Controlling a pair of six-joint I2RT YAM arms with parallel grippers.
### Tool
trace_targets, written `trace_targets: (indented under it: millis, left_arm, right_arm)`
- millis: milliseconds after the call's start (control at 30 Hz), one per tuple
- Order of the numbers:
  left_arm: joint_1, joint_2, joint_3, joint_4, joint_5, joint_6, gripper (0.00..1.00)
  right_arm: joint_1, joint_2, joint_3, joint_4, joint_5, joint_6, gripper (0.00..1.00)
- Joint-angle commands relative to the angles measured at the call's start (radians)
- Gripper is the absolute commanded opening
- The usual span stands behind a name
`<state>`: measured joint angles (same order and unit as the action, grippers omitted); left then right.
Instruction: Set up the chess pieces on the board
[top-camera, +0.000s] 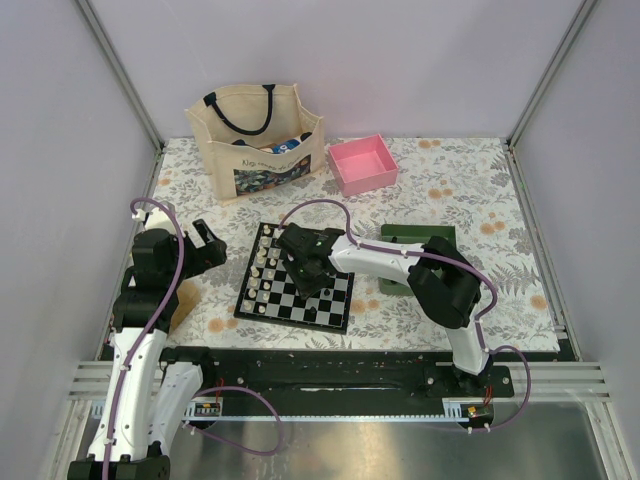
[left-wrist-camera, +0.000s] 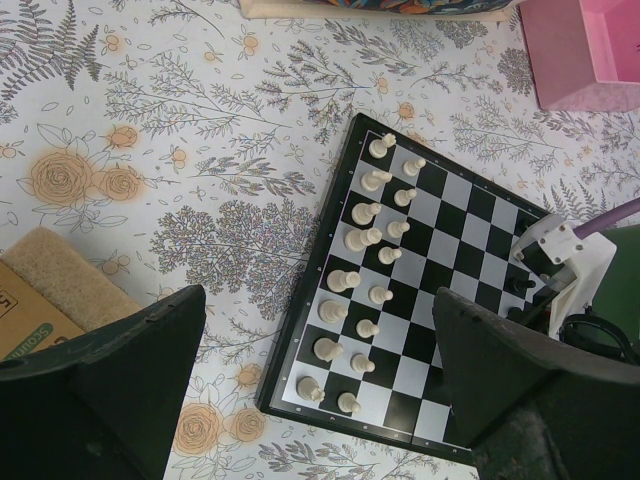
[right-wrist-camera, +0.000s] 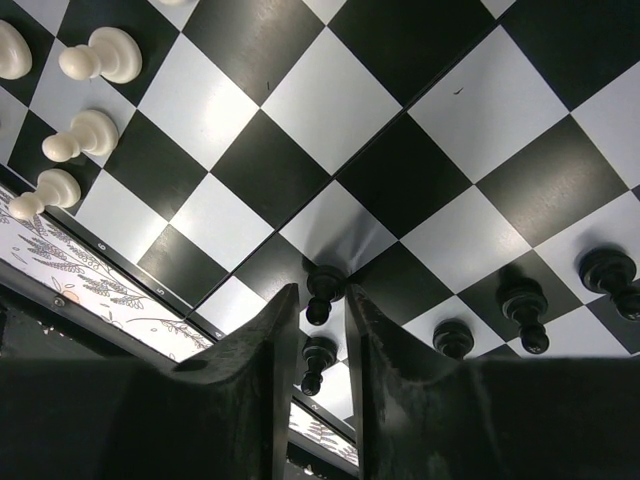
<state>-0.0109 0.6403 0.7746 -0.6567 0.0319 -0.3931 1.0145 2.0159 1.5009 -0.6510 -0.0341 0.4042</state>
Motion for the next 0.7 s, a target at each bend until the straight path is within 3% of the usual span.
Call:
trace_targets:
  millis: [0, 667]
  left_arm:
    - [0.006, -0.005, -0.003, 0.048, 0.025, -0.007, 0.99]
    - [0.008, -0.007, -0.006, 0.048, 0.026, -0.007, 0.99]
  right_arm:
    - [0.007, -0.005, 0.044, 0.011, 0.028, -0.004, 0.38]
    - [0.009, -0.006, 0.039, 0.004, 0.054, -0.005, 0.32]
